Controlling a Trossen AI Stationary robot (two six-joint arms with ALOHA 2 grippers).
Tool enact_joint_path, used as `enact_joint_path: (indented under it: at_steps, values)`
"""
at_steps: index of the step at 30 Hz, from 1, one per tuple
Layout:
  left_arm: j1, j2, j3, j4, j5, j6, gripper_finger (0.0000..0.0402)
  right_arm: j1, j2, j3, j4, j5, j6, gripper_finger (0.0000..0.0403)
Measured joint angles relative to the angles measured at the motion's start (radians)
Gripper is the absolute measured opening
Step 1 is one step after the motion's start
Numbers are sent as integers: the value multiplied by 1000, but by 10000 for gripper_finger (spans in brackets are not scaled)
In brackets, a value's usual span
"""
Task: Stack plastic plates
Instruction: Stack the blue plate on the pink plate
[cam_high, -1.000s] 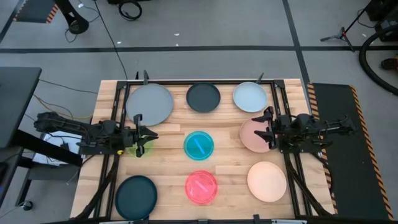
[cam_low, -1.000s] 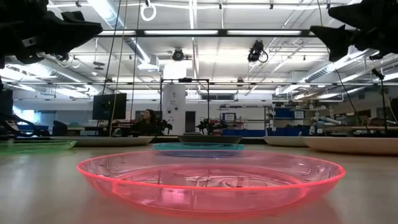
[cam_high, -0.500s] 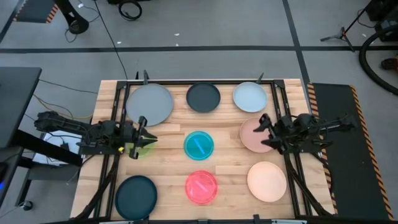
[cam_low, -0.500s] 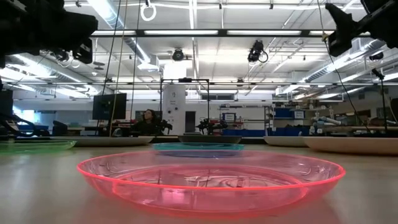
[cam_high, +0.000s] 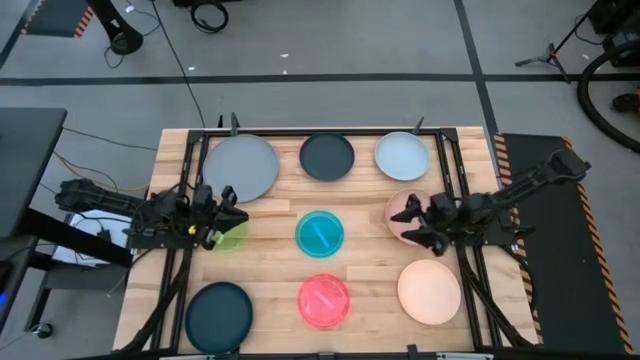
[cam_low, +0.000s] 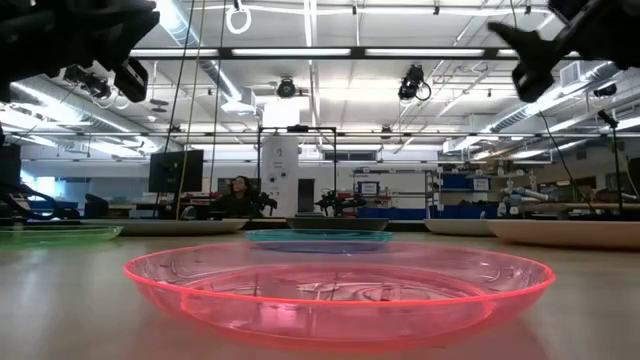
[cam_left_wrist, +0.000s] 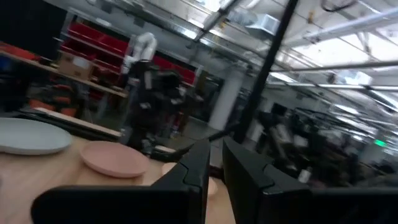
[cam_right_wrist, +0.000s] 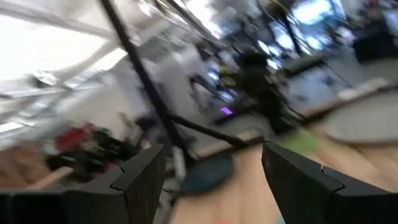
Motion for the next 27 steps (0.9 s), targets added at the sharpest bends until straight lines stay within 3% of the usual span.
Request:
enact_joint_path:
  at_steps: [7,13,19,24,27]
  values:
    - [-33,15,0,84,-25,-23,52,46,464,319,-113,39,-120,270]
    - [-172,139,0,224,-40,-24,52,49,731,632,-527,7,-271,270]
    - [-404,405,19,365,-301,-55,52,63,885,825,-832,16,-343,268]
    - [-514,646,124,370,-483,-47,52,58,995,861,-833,125,-456,255]
    - [-526,779,194,369,-528,-30,52,23,1064,863,-793,172,-498,244]
